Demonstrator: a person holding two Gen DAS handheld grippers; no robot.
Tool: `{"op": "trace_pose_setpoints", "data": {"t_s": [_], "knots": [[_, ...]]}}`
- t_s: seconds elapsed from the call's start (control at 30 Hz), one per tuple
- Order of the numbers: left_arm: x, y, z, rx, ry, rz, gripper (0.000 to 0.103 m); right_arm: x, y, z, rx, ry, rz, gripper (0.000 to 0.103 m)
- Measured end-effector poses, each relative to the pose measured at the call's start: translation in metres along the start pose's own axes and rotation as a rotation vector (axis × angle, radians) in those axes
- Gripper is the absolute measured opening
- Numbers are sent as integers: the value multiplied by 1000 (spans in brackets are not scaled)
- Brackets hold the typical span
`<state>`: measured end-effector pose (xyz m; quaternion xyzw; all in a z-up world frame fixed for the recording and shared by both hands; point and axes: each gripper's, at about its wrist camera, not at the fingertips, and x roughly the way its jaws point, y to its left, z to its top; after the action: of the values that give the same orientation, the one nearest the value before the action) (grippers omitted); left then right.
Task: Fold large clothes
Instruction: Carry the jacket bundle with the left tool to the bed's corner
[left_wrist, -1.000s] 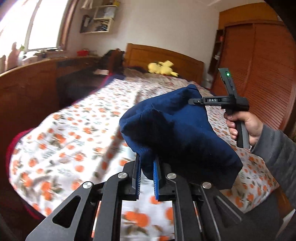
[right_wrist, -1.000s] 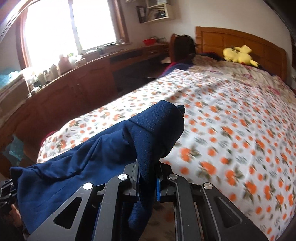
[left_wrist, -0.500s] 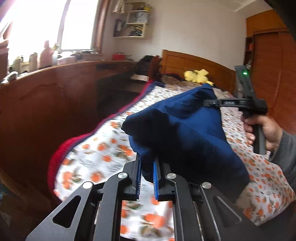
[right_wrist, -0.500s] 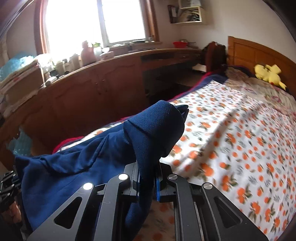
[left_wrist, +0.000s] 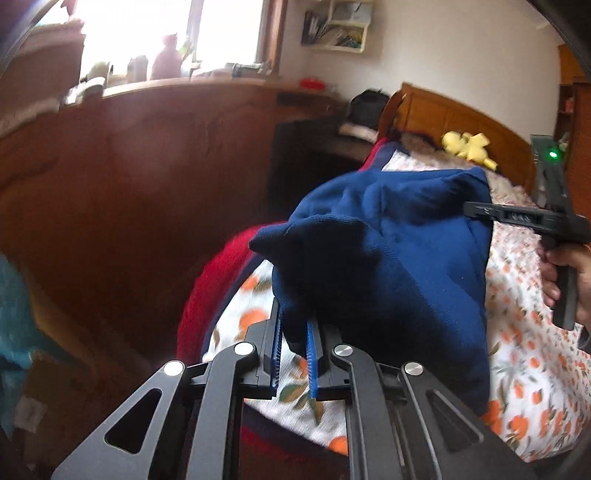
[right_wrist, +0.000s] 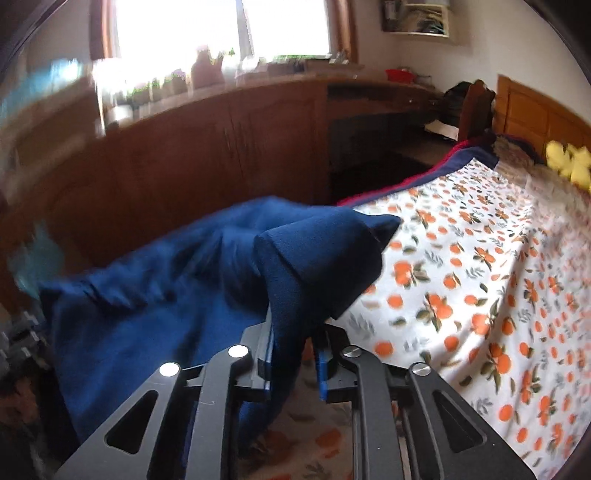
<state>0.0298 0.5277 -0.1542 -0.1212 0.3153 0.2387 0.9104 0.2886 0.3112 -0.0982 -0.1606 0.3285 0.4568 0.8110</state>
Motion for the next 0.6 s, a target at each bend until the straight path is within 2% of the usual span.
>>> {"op": "trace_pose_setpoints", "data": {"t_s": [0.03,0.07,0.17,0.3,0.5,0.6], "knots": [[0,0,-3,14,-4,18,13,1,0,-7,-5,-6,-24,30],[0,3,-4,14,-8,33,16,1,-3,-13,4,-7,-26,33],[-7,16,-6,-36,-9,42,22,-2,-7,-23,-3,11,-35,33],[-33,14,-13,-19,-48,84,18,-30,-3,-33,-44,-23,-18,33],[-67,-23,13,46,-136,29,18,-85,9,-45,-55,-117,18,33],[-62,-47,25,88,-141,11,18,-111,13,-48,-51,-154,48,33]]}}
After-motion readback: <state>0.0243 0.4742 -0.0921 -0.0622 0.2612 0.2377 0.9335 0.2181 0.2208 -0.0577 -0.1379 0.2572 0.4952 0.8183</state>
